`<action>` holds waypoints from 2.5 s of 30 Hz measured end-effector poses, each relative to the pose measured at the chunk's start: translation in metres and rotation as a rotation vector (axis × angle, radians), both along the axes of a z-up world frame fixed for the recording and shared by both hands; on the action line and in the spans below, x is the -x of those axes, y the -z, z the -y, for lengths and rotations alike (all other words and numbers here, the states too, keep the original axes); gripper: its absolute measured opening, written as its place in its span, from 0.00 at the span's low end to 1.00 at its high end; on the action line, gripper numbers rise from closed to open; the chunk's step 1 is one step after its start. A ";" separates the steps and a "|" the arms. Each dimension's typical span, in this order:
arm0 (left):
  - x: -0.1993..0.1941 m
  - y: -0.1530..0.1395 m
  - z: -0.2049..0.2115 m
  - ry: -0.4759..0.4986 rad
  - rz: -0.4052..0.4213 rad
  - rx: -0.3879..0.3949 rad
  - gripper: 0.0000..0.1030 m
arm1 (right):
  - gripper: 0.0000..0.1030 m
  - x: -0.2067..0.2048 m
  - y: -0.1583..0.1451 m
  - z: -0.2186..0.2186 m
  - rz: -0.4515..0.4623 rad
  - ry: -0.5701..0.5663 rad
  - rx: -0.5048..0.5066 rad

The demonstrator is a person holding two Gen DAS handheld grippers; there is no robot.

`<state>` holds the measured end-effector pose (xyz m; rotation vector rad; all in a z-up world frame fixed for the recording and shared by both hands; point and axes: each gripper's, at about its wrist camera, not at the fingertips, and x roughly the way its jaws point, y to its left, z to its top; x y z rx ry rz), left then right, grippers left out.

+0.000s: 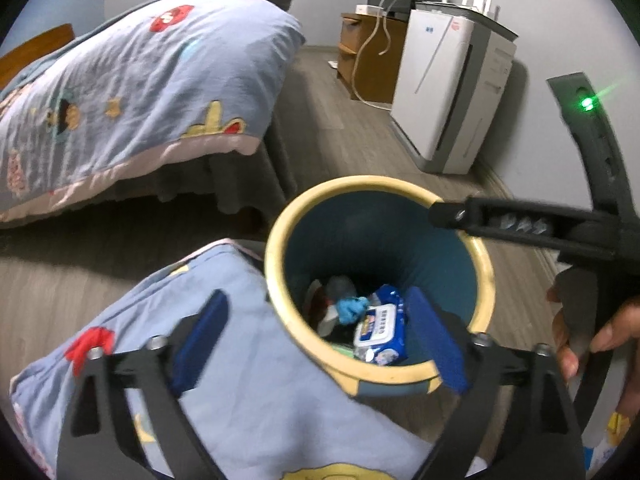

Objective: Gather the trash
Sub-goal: 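Open both tools to drop the glove and tube into the bin, then move both tools back over the trash on the blanket, then grasp the purple spray bottle with the right tool while the left tool grasps the blue mask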

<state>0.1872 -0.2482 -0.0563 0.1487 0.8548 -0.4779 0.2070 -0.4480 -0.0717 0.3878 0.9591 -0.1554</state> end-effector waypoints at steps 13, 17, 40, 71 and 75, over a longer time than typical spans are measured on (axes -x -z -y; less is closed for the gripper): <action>0.016 -0.017 -0.055 -0.104 0.016 -0.068 0.93 | 0.94 0.010 -0.035 -0.023 0.008 0.013 0.072; 0.036 -0.034 -0.087 -0.121 0.039 -0.092 0.93 | 0.94 0.016 -0.054 -0.042 0.040 0.002 0.100; 0.154 -0.042 -0.330 -0.480 0.006 -0.175 0.95 | 0.94 0.107 -0.077 -0.248 0.089 -0.335 0.188; 0.126 0.005 -0.339 -0.472 -0.158 -0.224 0.95 | 0.72 0.111 0.054 -0.315 -0.276 -0.445 0.067; 0.123 0.010 -0.343 -0.481 -0.190 -0.198 0.95 | 0.59 0.111 0.071 -0.323 -0.318 -0.474 0.029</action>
